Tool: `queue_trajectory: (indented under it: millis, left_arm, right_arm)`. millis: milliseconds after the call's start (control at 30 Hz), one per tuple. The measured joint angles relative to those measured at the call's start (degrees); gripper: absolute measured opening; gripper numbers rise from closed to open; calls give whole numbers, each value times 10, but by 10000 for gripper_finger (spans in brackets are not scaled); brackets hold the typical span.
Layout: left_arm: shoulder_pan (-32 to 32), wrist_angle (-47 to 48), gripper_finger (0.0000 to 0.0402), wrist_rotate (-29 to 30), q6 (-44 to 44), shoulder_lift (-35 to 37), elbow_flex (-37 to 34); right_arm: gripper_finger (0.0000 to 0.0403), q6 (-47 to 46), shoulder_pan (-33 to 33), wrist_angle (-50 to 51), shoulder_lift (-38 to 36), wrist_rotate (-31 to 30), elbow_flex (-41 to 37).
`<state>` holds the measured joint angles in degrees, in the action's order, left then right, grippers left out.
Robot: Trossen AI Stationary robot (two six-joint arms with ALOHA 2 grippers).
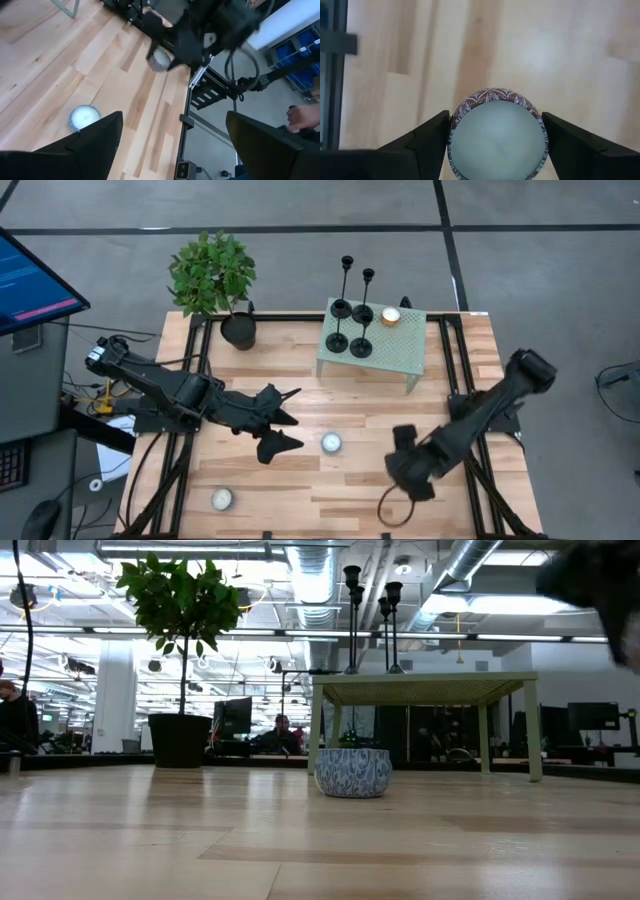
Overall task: Pick & Place candle stick holders
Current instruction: Put the red scented candle on the shelf
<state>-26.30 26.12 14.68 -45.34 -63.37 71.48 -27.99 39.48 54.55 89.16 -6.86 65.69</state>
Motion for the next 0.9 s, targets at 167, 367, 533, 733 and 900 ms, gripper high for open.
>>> queue_trajectory:
  millis: [167,367,533,733,900]
  left_arm:
    - [0,-3,355,0,0,0,0]
    - [0,-5,355,0,0,0,0]
    - [0,-5,355,0,0,0,0]
    - [0,-5,355,0,0,0,0]
    - [0,-5,355,0,0,0,0]
  right_arm:
    - [273,-1,-58,86,-102,-26,0]
    - [274,16,-174,155,-200,-56,0]
    - [274,77,-292,159,-250,-57,0]
    - [275,159,-444,158,-267,-56,0]
    - [275,219,-560,153,-261,-54,1]
